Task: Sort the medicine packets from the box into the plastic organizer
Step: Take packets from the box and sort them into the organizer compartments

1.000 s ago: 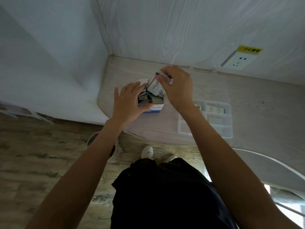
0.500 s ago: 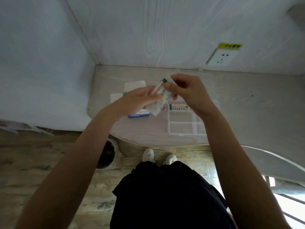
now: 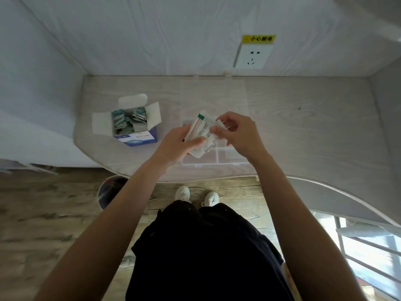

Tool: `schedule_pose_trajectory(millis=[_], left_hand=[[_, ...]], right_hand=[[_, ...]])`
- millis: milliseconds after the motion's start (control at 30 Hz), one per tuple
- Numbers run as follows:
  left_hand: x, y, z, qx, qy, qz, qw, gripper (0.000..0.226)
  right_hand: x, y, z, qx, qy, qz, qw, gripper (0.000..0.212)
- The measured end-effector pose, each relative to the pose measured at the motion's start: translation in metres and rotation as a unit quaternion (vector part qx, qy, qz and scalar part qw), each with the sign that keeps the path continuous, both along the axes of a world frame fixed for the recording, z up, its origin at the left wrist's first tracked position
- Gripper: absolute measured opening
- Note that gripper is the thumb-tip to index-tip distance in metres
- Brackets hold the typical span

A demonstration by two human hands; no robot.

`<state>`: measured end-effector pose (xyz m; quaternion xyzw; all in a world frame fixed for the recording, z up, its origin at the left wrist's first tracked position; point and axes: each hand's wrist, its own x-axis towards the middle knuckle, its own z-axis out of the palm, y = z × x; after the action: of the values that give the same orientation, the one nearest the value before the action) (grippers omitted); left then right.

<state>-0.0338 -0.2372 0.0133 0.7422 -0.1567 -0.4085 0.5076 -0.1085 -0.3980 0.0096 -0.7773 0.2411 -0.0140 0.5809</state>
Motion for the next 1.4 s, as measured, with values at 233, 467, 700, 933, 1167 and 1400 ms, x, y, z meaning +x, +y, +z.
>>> schedule_pose_trajectory(millis=[233,467,700,933,1167,1400], left_hand=[[-0.025,-0.014,-0.021,-0.020,0.017,0.057,0.998,0.011],[-0.020,-0.023,-0.034,-0.022,-0.053,0.035,0.998,0.010],[0.000,-0.008,-0.048,-0.042,-0.029,0.094,0.994,0.016],[0.006,-0.005,-0.054,-0.039,-0.068,0.087,0.993,0.012],[-0.006,-0.005,-0.067,-0.009,-0.107,0.092,0.990,0.017],[-0.009,-0.003,-0.072,-0.001,-0.089,0.105,0.991,0.018]], right_hand=[[-0.022,-0.010,-0.020,-0.003,0.038,-0.007,0.999,0.014],[-0.030,-0.012,-0.023,0.131,0.002,-0.081,0.988,0.020],[-0.048,-0.036,-0.024,0.175,-0.021,-0.173,0.969,0.013],[-0.051,-0.050,-0.045,-0.056,0.026,-0.094,0.994,0.022],[-0.042,-0.050,-0.058,-0.193,-0.010,-0.072,0.978,0.022],[-0.030,-0.045,-0.067,-0.261,0.030,0.037,0.964,0.022]])
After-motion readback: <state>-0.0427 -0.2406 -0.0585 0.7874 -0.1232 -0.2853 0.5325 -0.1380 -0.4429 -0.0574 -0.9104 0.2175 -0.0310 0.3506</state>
